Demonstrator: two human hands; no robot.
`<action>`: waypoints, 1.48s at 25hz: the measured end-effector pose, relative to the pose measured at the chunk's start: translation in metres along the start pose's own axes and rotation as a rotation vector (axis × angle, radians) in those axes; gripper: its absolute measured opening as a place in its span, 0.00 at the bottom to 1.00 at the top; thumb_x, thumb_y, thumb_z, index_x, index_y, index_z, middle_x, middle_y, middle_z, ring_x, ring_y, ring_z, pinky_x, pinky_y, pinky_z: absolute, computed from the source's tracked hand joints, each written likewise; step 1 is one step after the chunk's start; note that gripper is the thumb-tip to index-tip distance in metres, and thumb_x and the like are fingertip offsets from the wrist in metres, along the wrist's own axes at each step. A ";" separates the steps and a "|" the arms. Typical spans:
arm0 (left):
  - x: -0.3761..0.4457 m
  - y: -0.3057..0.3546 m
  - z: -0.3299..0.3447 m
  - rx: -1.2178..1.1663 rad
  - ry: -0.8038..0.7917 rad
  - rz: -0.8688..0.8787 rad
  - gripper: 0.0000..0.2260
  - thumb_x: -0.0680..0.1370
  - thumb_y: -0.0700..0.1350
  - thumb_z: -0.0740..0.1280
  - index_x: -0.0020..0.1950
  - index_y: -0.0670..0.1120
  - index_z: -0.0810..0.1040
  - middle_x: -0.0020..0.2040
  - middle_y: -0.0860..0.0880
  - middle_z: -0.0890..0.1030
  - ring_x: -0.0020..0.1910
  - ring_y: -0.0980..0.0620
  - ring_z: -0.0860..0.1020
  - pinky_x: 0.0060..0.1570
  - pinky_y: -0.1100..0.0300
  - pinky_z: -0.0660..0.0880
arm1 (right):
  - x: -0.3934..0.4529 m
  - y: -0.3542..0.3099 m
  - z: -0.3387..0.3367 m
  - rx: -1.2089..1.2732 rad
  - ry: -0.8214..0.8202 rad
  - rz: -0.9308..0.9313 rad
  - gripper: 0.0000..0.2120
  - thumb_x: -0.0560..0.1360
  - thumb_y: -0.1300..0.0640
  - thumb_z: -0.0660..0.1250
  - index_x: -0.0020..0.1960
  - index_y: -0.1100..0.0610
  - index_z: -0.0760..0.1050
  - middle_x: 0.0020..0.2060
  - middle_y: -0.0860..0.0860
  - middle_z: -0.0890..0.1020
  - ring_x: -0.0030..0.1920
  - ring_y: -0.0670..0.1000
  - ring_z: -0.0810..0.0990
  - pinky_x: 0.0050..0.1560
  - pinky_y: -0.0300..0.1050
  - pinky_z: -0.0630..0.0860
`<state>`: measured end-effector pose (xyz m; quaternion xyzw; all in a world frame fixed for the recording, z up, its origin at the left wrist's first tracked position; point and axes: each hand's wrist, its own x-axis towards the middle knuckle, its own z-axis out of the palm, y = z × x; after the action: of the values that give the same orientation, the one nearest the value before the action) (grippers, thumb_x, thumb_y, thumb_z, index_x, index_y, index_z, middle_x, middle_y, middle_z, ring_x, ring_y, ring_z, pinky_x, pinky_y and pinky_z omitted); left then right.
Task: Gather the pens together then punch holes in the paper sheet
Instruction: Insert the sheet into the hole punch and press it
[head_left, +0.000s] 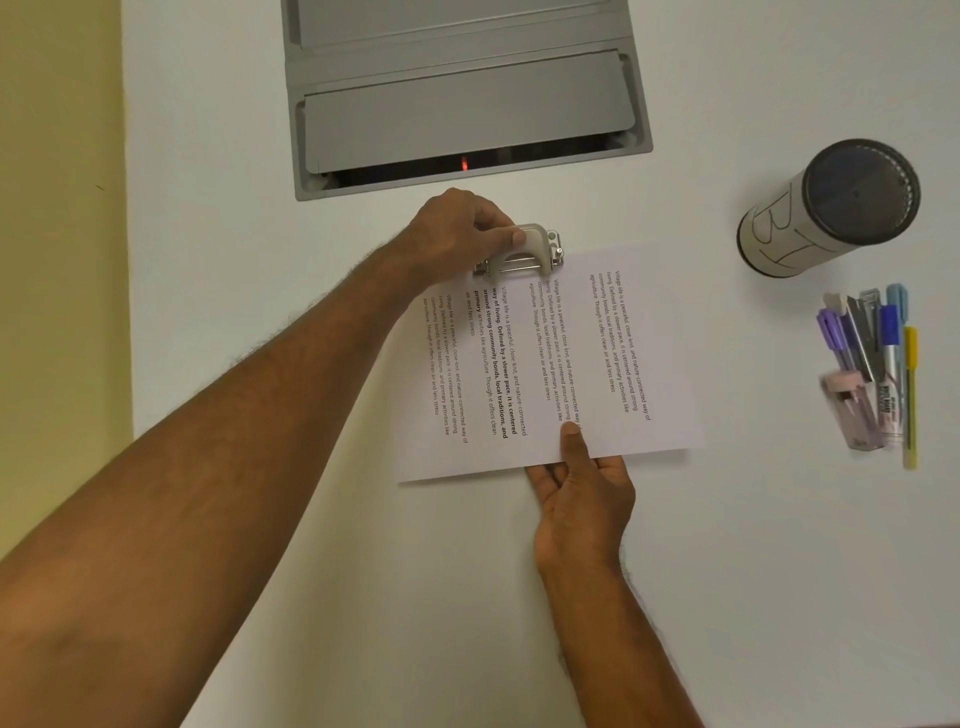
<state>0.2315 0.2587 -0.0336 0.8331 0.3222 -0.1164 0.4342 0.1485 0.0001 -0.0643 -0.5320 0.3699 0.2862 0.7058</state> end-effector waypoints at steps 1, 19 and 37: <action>0.001 0.000 -0.001 -0.010 -0.008 -0.007 0.14 0.81 0.54 0.70 0.61 0.49 0.85 0.55 0.53 0.83 0.57 0.51 0.80 0.58 0.53 0.76 | 0.000 0.000 0.001 0.001 -0.005 0.000 0.09 0.80 0.61 0.72 0.59 0.52 0.82 0.48 0.47 0.90 0.48 0.50 0.90 0.42 0.45 0.87; 0.012 0.005 -0.004 0.034 -0.059 -0.039 0.05 0.81 0.51 0.71 0.52 0.50 0.82 0.52 0.51 0.83 0.54 0.50 0.80 0.52 0.56 0.75 | 0.003 0.003 0.009 -0.016 0.003 0.007 0.08 0.80 0.60 0.72 0.57 0.51 0.82 0.47 0.47 0.90 0.47 0.48 0.90 0.44 0.47 0.87; 0.019 0.009 -0.001 0.224 -0.081 -0.032 0.09 0.83 0.52 0.68 0.50 0.48 0.73 0.44 0.52 0.76 0.49 0.50 0.75 0.42 0.61 0.69 | 0.003 0.000 0.008 -0.050 0.008 0.031 0.07 0.80 0.59 0.72 0.57 0.50 0.81 0.46 0.45 0.90 0.45 0.48 0.90 0.43 0.46 0.87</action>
<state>0.2516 0.2640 -0.0363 0.8658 0.3025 -0.1923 0.3491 0.1525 0.0076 -0.0656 -0.5448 0.3735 0.3043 0.6864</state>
